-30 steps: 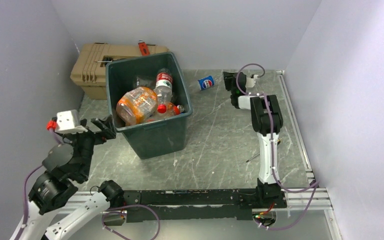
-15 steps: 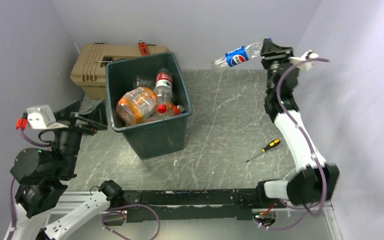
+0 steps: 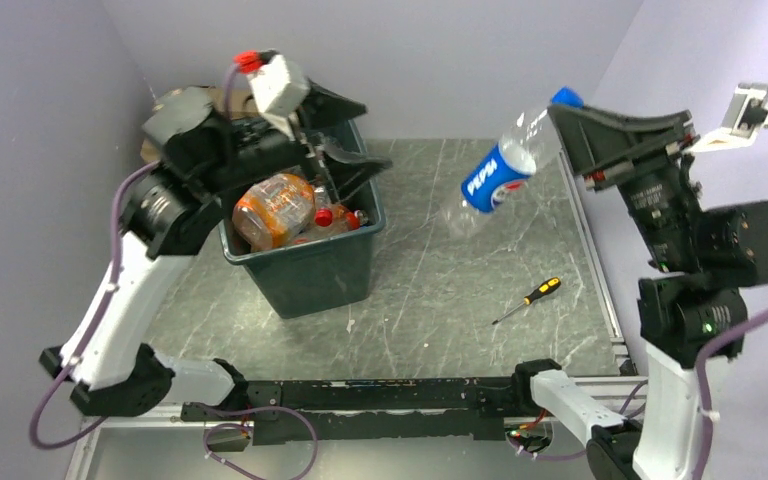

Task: Put the plastic bottles in the bin
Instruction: Pick up the plastic bottle from the corner of the board, then place the plastic bottle in the trash bin.

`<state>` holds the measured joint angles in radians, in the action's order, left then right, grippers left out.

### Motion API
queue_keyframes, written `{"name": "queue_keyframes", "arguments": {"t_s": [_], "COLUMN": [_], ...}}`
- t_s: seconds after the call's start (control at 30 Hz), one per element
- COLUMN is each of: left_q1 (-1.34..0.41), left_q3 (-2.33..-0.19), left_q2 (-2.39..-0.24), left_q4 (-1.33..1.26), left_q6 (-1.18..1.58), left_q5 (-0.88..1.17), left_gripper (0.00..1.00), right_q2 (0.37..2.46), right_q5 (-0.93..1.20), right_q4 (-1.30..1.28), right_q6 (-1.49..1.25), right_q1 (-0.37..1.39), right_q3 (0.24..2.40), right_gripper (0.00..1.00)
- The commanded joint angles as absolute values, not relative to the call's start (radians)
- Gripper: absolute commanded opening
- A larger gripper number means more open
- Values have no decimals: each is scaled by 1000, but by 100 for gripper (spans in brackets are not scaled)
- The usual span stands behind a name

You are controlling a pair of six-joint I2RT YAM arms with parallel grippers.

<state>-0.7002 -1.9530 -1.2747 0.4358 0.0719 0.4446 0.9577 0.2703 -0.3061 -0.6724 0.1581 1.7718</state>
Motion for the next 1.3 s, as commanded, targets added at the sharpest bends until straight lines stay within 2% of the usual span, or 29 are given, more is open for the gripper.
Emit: {"name": "queue_keyframes", "arguments": {"t_s": [0.0,0.1,0.27,0.53,0.93,1.13,1.27], "left_q1": [-703,-703,-723,-910,-934,-950,-966], "left_q3": [-2044,-2030,-1993,-2007,-1967,-1923,-1903], "left_q2": [-1367,-1426,-1463,-1524,-1576,-1593,-1603], "left_q4": [487,372,268,396,365,228,203], "left_q6": [112,245,367,233,243,353,377], "left_q5": [828,956,1004,893,780,846,843], "left_gripper": [99,99,99,99,99,99,90], "right_q2": [925,912,903,906,894,877,866], "right_q5": [501,566,609,653,709,716,710], "right_q4": [-548,-556,-525,-429,-391,-326,-305], "right_q6": [-604,-608,-624,-681,-716,-742,-743], "right_q1": [160,160,160,160,160,160,160], "right_q3": [1785,1766,1727,1658,1654,1593,1562], "right_gripper": [0,0,0,0,0,0,0]}}
